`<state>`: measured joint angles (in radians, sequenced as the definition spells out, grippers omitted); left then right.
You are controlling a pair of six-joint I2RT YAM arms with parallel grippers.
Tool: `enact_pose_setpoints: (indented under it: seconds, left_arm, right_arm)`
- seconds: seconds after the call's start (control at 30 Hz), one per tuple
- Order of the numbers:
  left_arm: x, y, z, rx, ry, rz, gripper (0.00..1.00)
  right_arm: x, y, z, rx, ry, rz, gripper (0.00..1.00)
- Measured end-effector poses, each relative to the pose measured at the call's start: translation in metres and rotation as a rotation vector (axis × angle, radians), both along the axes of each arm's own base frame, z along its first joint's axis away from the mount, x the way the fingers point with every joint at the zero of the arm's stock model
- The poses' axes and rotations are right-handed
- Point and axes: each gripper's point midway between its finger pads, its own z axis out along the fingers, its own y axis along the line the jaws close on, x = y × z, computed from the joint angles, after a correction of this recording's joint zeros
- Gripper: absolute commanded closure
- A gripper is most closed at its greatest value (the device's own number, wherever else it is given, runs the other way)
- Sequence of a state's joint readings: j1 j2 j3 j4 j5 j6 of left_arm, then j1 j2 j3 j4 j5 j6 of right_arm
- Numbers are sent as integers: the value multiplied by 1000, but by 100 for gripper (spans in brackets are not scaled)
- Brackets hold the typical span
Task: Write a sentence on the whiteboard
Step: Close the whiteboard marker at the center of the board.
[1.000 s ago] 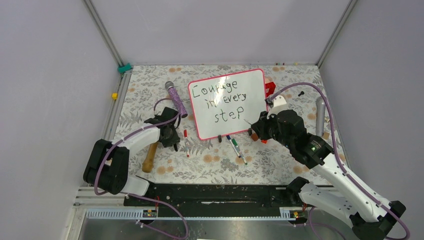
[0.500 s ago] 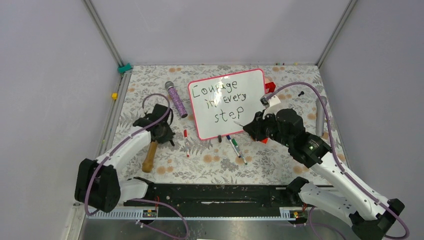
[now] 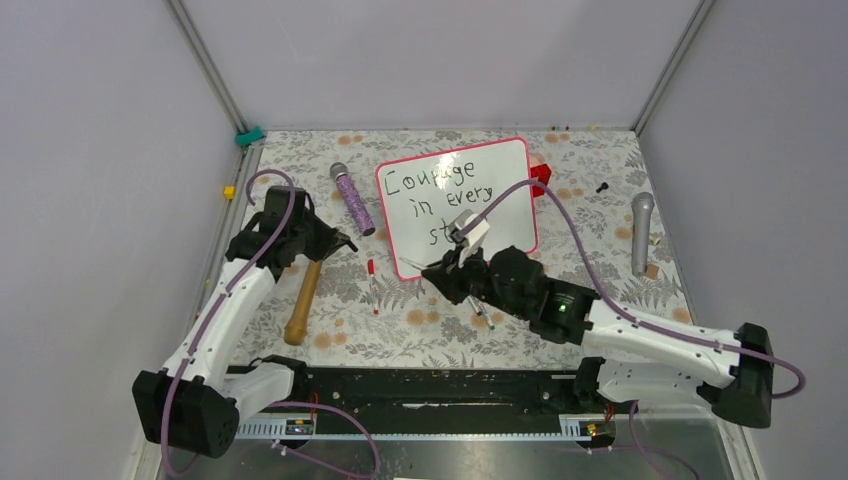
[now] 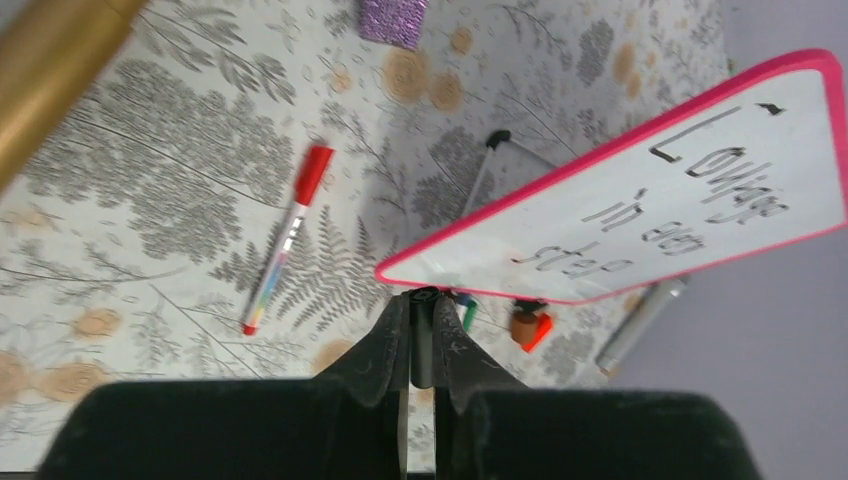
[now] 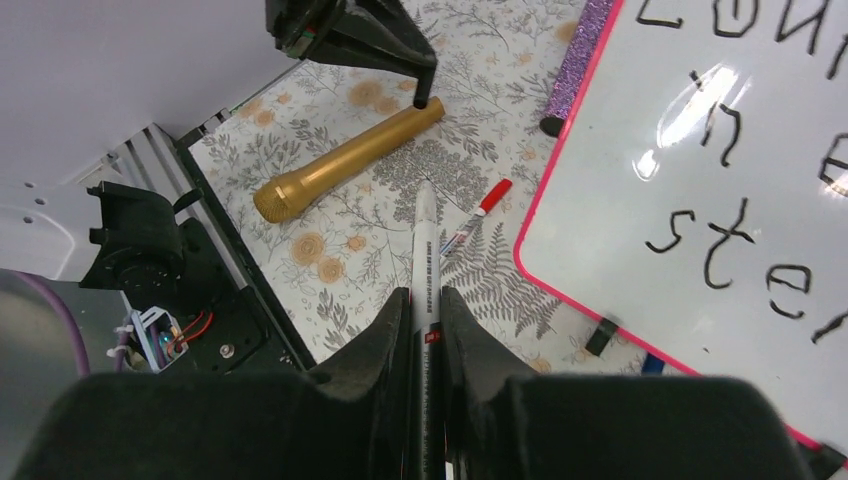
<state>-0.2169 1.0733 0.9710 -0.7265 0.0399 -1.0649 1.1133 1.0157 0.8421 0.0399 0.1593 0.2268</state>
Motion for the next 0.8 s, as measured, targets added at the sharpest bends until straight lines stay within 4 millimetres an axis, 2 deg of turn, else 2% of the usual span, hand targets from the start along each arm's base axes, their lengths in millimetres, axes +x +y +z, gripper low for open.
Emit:
enact_pose_setpoints:
  seconds: [0.1,0.3,0.53,0.8]
  left_arm:
    - [1,-10,2,-80,3,-4,100]
    - [-3,-28,-5,-214,40,-16,100]
    - [-8,-40,3,-330,30,-22,100]
    - [-14,-44,2,-392,34,-22,100]
  right_arm:
    - [-4,21,-8,-27,-46,22,100]
    - [4,39,-27,-96,-98,18,100]
    - [18,53,-26,-114,-137,-12,100]
    - [22,61,-25,-112,-141,-12,100]
